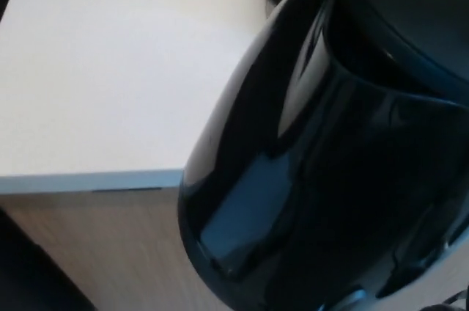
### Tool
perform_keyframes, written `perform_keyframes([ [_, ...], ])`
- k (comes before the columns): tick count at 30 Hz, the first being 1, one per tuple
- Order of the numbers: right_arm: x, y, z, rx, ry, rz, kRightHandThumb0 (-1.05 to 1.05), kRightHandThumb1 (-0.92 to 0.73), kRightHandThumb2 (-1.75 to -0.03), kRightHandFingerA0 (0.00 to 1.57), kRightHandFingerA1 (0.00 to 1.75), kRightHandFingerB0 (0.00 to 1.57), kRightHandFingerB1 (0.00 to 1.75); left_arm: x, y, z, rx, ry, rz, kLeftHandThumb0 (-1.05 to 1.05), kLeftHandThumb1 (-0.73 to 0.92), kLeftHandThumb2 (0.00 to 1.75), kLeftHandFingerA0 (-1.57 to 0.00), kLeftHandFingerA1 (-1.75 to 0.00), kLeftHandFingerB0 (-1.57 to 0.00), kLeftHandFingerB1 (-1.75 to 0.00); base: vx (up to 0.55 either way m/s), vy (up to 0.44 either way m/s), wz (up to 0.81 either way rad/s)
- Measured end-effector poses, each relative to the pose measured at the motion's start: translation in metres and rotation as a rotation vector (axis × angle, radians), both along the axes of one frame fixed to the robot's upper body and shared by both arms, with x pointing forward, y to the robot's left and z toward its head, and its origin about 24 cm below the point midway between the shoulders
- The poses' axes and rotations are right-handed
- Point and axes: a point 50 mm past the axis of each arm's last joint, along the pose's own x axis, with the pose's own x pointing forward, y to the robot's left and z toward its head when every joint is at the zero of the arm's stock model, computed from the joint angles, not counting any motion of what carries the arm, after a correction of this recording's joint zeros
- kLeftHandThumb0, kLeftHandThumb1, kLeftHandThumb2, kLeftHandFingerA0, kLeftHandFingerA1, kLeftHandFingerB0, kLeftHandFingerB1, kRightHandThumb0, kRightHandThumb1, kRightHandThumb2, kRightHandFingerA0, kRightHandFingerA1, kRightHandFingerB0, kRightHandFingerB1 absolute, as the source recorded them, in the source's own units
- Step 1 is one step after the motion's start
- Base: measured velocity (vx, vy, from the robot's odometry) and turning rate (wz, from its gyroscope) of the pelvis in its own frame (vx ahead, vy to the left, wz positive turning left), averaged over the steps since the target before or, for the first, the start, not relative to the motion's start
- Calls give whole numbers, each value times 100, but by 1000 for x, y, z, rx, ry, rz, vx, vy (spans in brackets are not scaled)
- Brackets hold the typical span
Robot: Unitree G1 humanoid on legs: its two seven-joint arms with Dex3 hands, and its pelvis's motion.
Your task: Pick up a kettle using the right hand on left side of the counter and then walk right towards the kettl base and turn on the kettle
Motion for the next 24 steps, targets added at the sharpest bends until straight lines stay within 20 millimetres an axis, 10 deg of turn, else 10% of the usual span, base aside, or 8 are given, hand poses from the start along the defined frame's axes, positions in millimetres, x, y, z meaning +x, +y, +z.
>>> perform_keyframes([
  [24, 0, -3, -15, -221, 108, 52, -18, -40, -146, 107, 175, 82, 160, 7, 8, 6, 31, -30, 2, 13, 62, 98, -91, -86, -88, -83, -113, -87, -2],
])
